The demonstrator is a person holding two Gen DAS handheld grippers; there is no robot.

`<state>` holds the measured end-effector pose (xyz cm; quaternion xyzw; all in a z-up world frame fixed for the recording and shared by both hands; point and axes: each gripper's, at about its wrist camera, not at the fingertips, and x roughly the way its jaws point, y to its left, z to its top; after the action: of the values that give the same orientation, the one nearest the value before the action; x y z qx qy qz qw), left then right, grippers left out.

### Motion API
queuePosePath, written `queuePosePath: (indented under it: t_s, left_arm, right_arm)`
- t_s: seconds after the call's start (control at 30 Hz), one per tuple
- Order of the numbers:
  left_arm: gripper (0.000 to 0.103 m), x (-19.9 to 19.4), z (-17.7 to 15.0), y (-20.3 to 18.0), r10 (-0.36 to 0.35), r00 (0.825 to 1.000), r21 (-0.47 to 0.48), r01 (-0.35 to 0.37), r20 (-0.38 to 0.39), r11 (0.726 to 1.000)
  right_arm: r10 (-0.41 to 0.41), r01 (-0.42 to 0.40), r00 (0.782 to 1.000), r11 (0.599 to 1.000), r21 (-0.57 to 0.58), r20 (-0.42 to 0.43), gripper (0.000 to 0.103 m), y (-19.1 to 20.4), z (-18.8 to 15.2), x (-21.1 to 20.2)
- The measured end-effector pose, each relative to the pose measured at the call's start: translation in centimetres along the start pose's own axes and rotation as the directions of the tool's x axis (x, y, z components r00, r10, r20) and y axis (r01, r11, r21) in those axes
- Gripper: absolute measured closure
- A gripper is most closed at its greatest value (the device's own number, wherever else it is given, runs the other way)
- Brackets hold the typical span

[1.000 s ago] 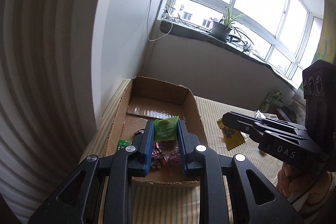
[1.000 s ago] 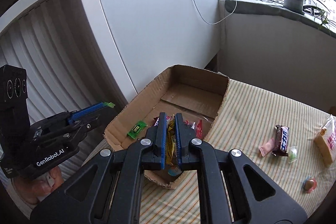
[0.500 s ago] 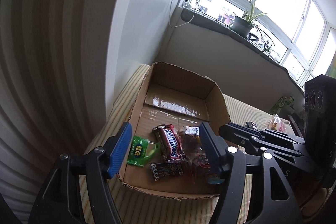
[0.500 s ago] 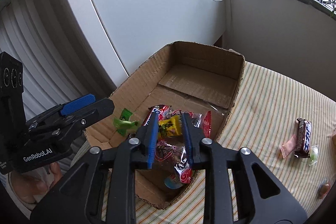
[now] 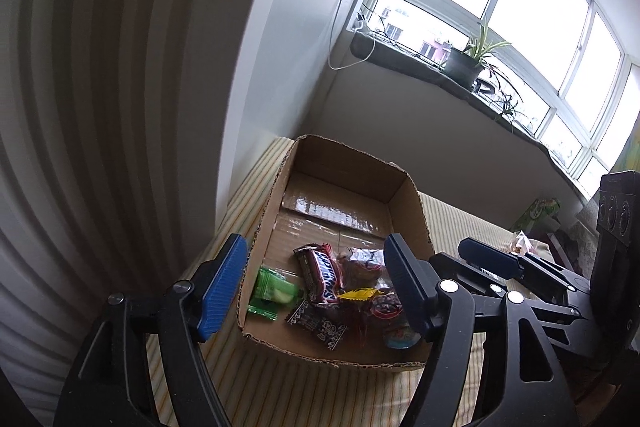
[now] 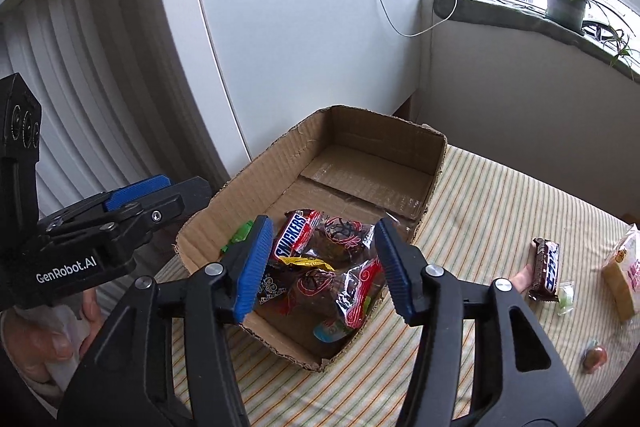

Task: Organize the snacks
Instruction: 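Open both tools over the box to drop the candies, then move both tools back from the box toward the remaining snacks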

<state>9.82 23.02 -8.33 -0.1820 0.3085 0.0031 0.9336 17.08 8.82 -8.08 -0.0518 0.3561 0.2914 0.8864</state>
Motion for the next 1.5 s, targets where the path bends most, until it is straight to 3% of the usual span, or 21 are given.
queuePosePath:
  t_s: [0.23, 0.4, 0.6, 0.9, 1.13, 1.5]
  left_arm:
    - [0.032, -0.6, -0.1, -2.5, 0.011, 1.000, 0.040, -0.012, 0.006, 0.999]
    - [0.032, 0.2, -0.3, -6.4, -0.004, 1.000, 0.098, 0.004, -0.006, 0.995]
    - [0.032, 1.8, -1.2, -13.4, -0.064, 0.997, 0.185, 0.071, -0.047, 0.980]
    - [0.032, 2.8, -3.7, -22.4, -0.140, 0.984, 0.309, 0.168, -0.111, 0.936]
    - [0.032, 2.4, -4.9, -25.7, -0.157, 0.979, 0.362, 0.194, -0.128, 0.912]
    - [0.032, 3.1, -4.8, -25.9, -0.159, 0.978, 0.359, 0.197, -0.133, 0.912]
  right_arm:
    - [-0.034, 0.033, 0.999, 0.998, 0.046, 0.030, 0.047, -3.0, -1.3, -2.5]
    - [-0.077, 0.072, 0.996, 0.992, 0.108, 0.047, 0.047, -7.4, -3.2, -5.2]
    - [-0.167, 0.149, 0.984, 0.965, 0.214, 0.069, 0.047, -14.5, -6.3, -9.8]
    - [-0.293, 0.251, 0.954, 0.900, 0.355, 0.067, 0.047, -23.3, -11.5, -16.8]
    - [-0.306, 0.257, 0.949, 0.891, 0.374, 0.077, 0.047, -24.4, -12.7, -18.5]
    - [-0.306, 0.266, 0.950, 0.891, 0.367, 0.055, 0.047, -24.6, -12.5, -17.1]
